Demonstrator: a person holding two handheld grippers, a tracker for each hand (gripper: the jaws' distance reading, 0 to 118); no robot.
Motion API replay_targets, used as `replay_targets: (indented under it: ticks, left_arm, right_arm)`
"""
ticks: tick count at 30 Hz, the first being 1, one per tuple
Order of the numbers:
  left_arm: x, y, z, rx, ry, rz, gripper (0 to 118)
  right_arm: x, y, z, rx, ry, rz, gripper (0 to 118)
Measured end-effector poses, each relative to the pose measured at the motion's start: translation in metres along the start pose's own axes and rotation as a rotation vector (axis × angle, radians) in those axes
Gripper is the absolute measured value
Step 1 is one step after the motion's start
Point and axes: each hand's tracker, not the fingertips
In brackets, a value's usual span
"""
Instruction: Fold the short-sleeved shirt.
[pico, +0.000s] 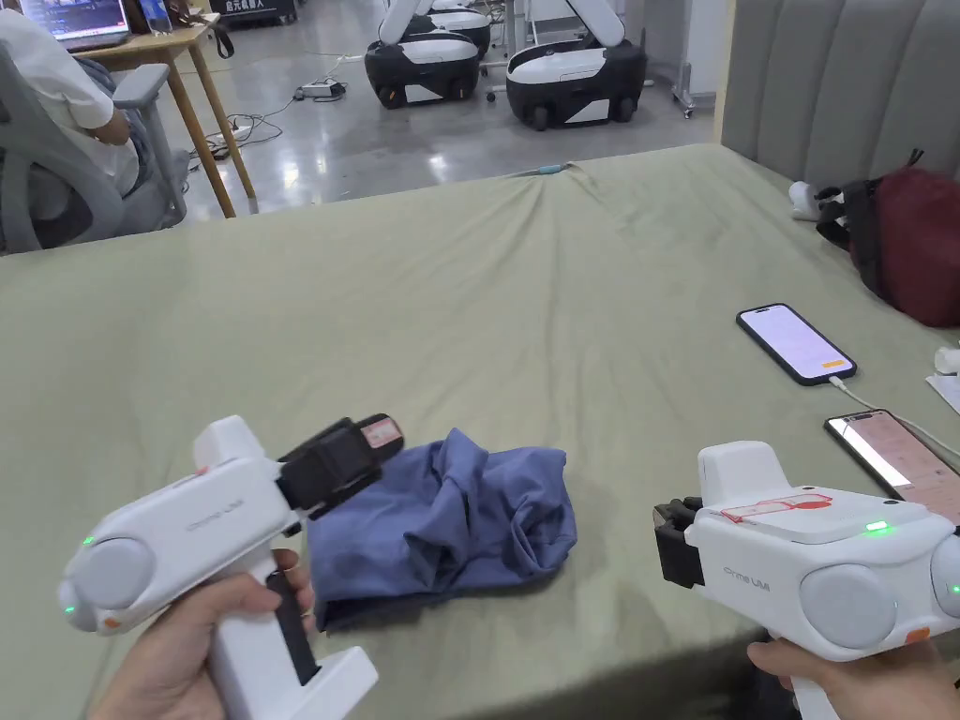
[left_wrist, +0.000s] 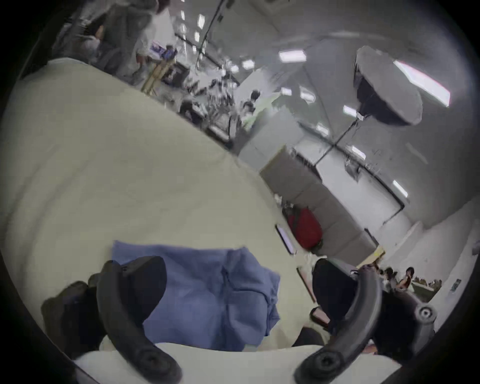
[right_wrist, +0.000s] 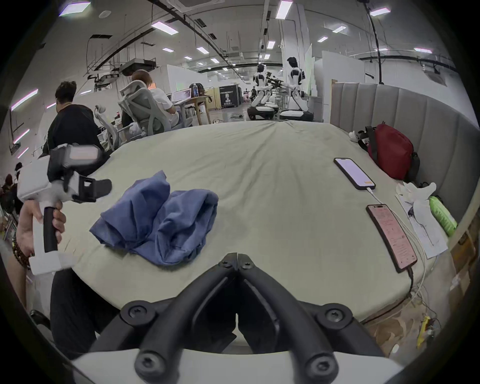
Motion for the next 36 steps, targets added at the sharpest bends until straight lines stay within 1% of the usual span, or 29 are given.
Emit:
replay_targets:
  ticks: [2,3,4,5,6,8,10,12,14,16,18,20,22,24,25,26,29,32,33,35,36]
  left_arm:
    - [-0.014,0.007,0.016,-0.041,0.024,0.014,108]
    - [-0.016,0.005,0.018,-0.069,0.029,0.015,108]
    - [-0.02,0.005,0.02,-0.092,0.049,0.005,76]
    - [-0.02,0.001,0.018,-0.104,0.101,-0.026,35]
    - [-0.017,-0.003,0.012,-0.11,0.143,-0.056,0]
    - [-0.018,-0.013,-0.005,-0.166,0.117,-0.078,1]
    - [-0.015,-0.023,-0.027,-0.228,-0.007,-0.039,1]
    - [-0.006,-0.035,-0.055,-0.27,-0.092,-0.039,1]
    - [0.009,-0.053,-0.089,-0.318,-0.1,-0.056,1]
    - [0.019,-0.072,-0.125,-0.417,-0.042,-0.056,0]
    - [0.029,-0.088,-0.148,-0.45,-0.043,-0.094,0]
    - [0.041,-0.091,-0.159,-0.455,-0.06,-0.116,0]
    - [0.046,-0.089,-0.162,-0.47,-0.022,-0.143,0]
    - [0.045,-0.084,-0.15,-0.459,-0.031,-0.144,0]
    - [0.045,-0.078,-0.138,-0.417,-0.046,-0.131,0]
    - [0.043,-0.072,-0.124,-0.375,-0.065,-0.111,0]
    - [0.033,-0.052,-0.078,-0.258,-0.083,-0.057,0]
    - [0.017,-0.034,-0.032,-0.181,-0.036,-0.055,0]
    - [0.01,-0.029,-0.018,-0.167,-0.01,-0.062,0]
    - [-0.004,-0.022,0.005,-0.147,0.039,-0.067,0]
    - [-0.01,-0.02,0.012,-0.14,0.05,-0.065,0]
  right_arm:
    - [-0.004,0.0,-0.003,0.0,0.007,0.002,0]
    - [-0.006,0.0,-0.005,-0.001,0.011,0.004,0]
    - [-0.008,-0.001,-0.006,-0.003,0.017,0.007,0]
    - [-0.009,-0.001,-0.008,-0.006,0.023,0.01,0]
    - [-0.01,-0.001,-0.009,-0.007,0.027,0.011,0]
    - [-0.012,-0.001,-0.01,-0.01,0.032,0.015,0]
    - [-0.012,-0.002,-0.009,-0.011,0.033,0.015,0]
    - [-0.011,-0.003,-0.008,-0.015,0.034,0.018,0]
    - [-0.007,-0.005,-0.008,-0.019,0.023,0.015,0]
    - [-0.001,-0.006,-0.006,-0.025,0.01,0.009,0]
    - [0.004,-0.009,-0.003,-0.027,0.0,-0.001,0]
    - [0.009,-0.012,-0.002,-0.033,-0.007,-0.009,0]
    - [0.012,-0.015,-0.004,-0.045,-0.019,-0.017,0]
    - [0.013,-0.017,-0.007,-0.053,-0.022,-0.022,0]
    - [0.011,-0.016,-0.008,-0.055,-0.02,-0.025,0]
    - [0.008,-0.014,-0.01,-0.052,-0.004,-0.026,0]
    - [-0.011,0.007,-0.02,-0.015,0.102,-0.018,0]
    - [-0.038,0.037,-0.041,0.038,0.257,-0.033,0]
    - [-0.045,0.045,-0.054,0.034,0.318,-0.067,0]
    - [-0.056,0.054,-0.085,-0.003,0.408,-0.146,0]
    - [-0.057,0.054,-0.099,-0.031,0.428,-0.169,0]
